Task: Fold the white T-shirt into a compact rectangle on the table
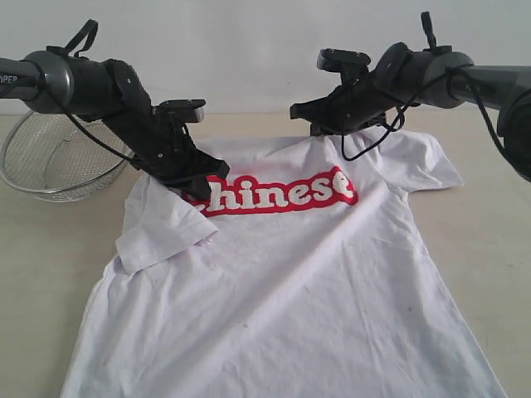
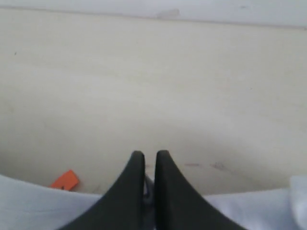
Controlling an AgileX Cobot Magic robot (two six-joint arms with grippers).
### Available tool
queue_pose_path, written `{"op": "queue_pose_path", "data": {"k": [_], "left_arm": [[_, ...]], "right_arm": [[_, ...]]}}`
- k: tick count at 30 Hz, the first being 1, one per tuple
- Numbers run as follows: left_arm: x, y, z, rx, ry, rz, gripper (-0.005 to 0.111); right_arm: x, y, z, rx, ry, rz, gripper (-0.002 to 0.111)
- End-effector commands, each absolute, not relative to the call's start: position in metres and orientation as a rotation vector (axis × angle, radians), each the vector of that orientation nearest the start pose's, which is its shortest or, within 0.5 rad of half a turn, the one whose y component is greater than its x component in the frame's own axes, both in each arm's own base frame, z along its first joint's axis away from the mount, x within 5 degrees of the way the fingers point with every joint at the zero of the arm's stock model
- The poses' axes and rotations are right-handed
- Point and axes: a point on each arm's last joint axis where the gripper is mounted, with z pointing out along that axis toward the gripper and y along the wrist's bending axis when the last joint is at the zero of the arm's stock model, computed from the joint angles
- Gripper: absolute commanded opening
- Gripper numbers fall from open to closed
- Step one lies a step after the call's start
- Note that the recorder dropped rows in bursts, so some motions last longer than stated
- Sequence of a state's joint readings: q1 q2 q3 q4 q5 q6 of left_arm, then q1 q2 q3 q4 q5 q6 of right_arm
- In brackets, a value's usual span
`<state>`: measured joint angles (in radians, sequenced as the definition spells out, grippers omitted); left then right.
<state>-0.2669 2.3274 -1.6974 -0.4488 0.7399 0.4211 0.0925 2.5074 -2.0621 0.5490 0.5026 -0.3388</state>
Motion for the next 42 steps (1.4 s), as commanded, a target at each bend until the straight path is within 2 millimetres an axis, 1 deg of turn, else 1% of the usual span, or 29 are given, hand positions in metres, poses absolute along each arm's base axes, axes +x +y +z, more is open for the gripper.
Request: {"op": "queue_pose_path", "data": {"k": [1,6,8,10,11,12,13,14,16,17,19,20,21,24,26,28,29,33,37,42], "left_arm": [[0.453,-0.148,0.11,0.554,2.757,-0.453,0.005],[0.453,-0.148,0.11,0.554,2.756,-0.452,0.005],[0.453,-0.148,0.11,0.553,2.754,-0.451,0.005],[0.453,-0.148,0.11,0.553,2.754,-0.451,0.005],[0.453,-0.148,0.11,0.553,2.754,-0.451,0.005],[0.453,-0.148,0.11,0.553,2.754,-0.451,0.005],[0.453,-0.148,0.11,0.554,2.757,-0.452,0.005],[0.453,-0.148,0.11,0.557,2.762,-0.455,0.005],[0.452,-0.148,0.11,0.56,2.768,-0.458,0.005],[0.452,-0.148,0.11,0.562,2.771,-0.459,0.005],[0.452,-0.148,0.11,0.562,2.771,-0.459,0.005],[0.452,-0.148,0.11,0.562,2.771,-0.459,0.005],[0.451,-0.148,0.11,0.562,2.772,-0.46,0.005],[0.451,-0.148,0.11,0.565,2.777,-0.462,0.005],[0.45,-0.148,0.11,0.568,2.784,-0.466,0.005],[0.45,-0.148,0.11,0.569,2.786,-0.467,0.005],[0.45,-0.148,0.11,0.57,2.787,-0.468,0.005],[0.45,-0.148,0.11,0.565,2.789,-0.468,0.005],[0.45,-0.148,0.11,0.565,2.789,-0.468,0.005],[0.45,-0.148,0.11,0.562,2.792,-0.47,0.005]], "right_arm": [[0.557,0.069,0.139,-0.001,2.284,0.381,0.0],[0.56,0.067,0.14,0.002,2.248,0.349,0.0],[0.559,0.068,0.14,-0.052,2.255,0.331,0.003],[0.558,0.068,0.138,-0.085,2.271,0.327,0.03],[0.558,0.068,0.137,-0.089,2.274,0.325,0.062],[0.558,0.068,0.137,-0.085,2.276,0.321,0.074],[0.557,0.065,0.137,-0.052,2.297,0.316,0.068],[0.556,0.06,0.14,-0.02,2.314,0.311,0.055],[0.553,0.039,0.15,0.019,2.354,0.31,0.015],[0.55,0.027,0.158,0.023,2.375,0.304,0.0],[0.544,0.003,0.171,0.066,2.412,0.312,0.001],[0.542,-0.003,0.17,0.076,2.441,0.322,0.001],[0.538,-0.006,0.167,0.068,2.488,0.334,0.001],[0.536,-0.002,0.147,0.03,2.56,0.347,0.001],[0.536,-0.002,0.139,0.036,2.575,0.356,0.001],[0.537,-0.004,0.134,0.022,2.583,0.327,0.001],[0.537,-0.007,0.128,0.03,2.594,0.276,0.001],[0.537,-0.018,0.115,0.068,2.622,0.18,0.001],[0.536,-0.032,0.1,0.125,2.653,0.163,0.001],[0.533,-0.056,0.097,0.198,2.662,0.155,0.001]]}}
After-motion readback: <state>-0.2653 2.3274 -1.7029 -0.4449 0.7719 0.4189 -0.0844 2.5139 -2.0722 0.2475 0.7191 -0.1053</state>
